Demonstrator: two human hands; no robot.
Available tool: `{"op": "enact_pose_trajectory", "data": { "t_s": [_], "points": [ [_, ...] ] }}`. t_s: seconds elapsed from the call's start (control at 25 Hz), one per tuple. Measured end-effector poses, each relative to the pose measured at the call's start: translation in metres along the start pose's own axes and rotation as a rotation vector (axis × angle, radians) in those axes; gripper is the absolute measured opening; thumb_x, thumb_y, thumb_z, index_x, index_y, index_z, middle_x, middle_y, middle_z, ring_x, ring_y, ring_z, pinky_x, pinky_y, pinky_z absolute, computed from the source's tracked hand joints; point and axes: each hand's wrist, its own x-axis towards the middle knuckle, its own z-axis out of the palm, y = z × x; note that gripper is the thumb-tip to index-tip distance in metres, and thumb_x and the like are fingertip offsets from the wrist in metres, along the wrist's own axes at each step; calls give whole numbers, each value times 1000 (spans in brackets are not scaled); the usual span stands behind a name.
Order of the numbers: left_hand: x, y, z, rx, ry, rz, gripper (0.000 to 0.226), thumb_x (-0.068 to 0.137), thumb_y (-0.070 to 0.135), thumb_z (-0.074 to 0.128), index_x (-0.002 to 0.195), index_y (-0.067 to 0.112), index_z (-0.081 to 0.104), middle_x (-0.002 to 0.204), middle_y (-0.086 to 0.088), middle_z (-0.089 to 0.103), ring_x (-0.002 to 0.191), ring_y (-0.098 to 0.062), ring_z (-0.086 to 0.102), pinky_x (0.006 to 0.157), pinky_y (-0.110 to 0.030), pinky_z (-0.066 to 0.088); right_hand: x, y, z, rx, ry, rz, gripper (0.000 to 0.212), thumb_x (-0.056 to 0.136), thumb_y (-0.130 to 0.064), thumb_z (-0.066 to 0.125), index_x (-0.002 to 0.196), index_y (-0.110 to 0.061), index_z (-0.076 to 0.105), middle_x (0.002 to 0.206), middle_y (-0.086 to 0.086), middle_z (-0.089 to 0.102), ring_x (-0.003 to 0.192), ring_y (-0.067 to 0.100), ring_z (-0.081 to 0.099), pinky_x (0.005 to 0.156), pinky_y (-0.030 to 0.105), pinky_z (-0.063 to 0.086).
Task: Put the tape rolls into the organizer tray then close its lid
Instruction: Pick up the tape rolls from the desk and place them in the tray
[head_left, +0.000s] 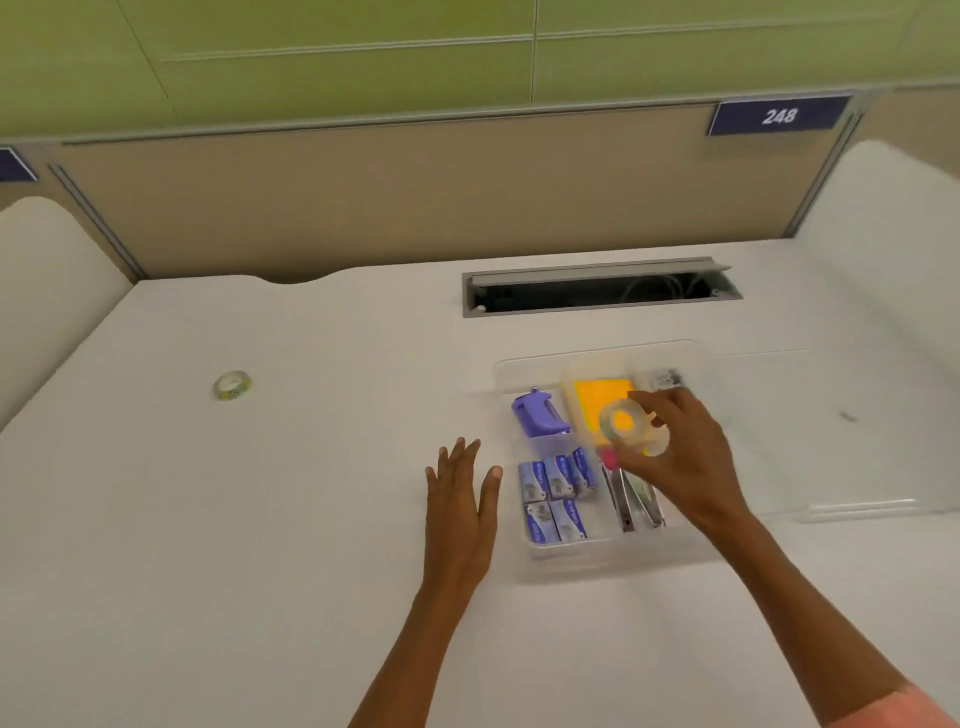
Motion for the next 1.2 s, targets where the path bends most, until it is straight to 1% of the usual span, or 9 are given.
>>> {"op": "enact_pose_trajectory", "data": {
  "t_s": [0.08,0.16,0.24,0.36,0.48,0.56,0.72,0.96,1.2],
  "points": [
    [1,16,20,-13,-55,13,47,94,34,38,138,24,28,153,0,23,143,-13,7,116,-32,7,1,38,-23,-107,69,66,59,59,-24,85,113,-12,63,105,13,64,94,33,57,79,45,47],
    [2,25,34,-9,-81,-5,48,94,33,38,139,23,26,155,-1,18,143,-17,6,116,-37,9,0,69,-36,-177,99,103,56,56,-23,85,107,-9,65,102,17,65,101,39,53,82,48,43],
    [3,28,42,24,-82,-16,49,95,31,37,140,20,23,156,-3,14,144,-19,5,117,-38,8,-3,93,-42,-266,82,132,54,54,-23,85,103,-10,67,113,18,61,117,40,44,88,49,37],
    [4,25,47,92,-80,5,50,96,27,34,142,16,17,156,-2,10,144,-16,5,117,-36,2,-3,116,-39,-408,9,108,51,56,-27,84,103,-13,68,144,20,40,142,41,14,105,56,22],
    [4,23,48,141,-83,8,52,96,26,33,142,15,12,156,-2,8,144,-15,2,118,-36,1,0,124,-30,-462,-74,104,52,63,-35,80,109,-16,64,156,15,19,145,37,-6,112,59,7],
    [4,22,49,158,-79,11,52,96,26,32,142,15,11,156,-2,7,144,-16,2,118,-37,2,1,127,-25,-472,-109,140,52,67,-40,76,113,-19,61,158,11,12,145,35,-12,112,61,5],
    [3,22,49,175,-73,11,52,96,26,33,142,15,11,156,-2,7,144,-17,2,117,-37,3,3,132,-24,-457,-169,196,52,69,-46,72,114,-22,60,158,9,13,145,32,-13,111,62,9],
    [1,22,50,172,-53,12,53,95,27,33,142,15,12,156,-3,7,144,-17,3,117,-38,4,6,134,-23,-438,-240,245,50,68,-46,69,112,-23,60,154,7,23,146,29,-3,109,61,16],
    [4,21,52,227,-72,4,54,96,29,31,143,16,8,157,-4,2,144,-18,-3,117,-40,-1,4,131,-27,-386,-163,204,50,73,-44,69,116,-20,60,154,7,27,146,28,6,108,61,20]
  ]
}}
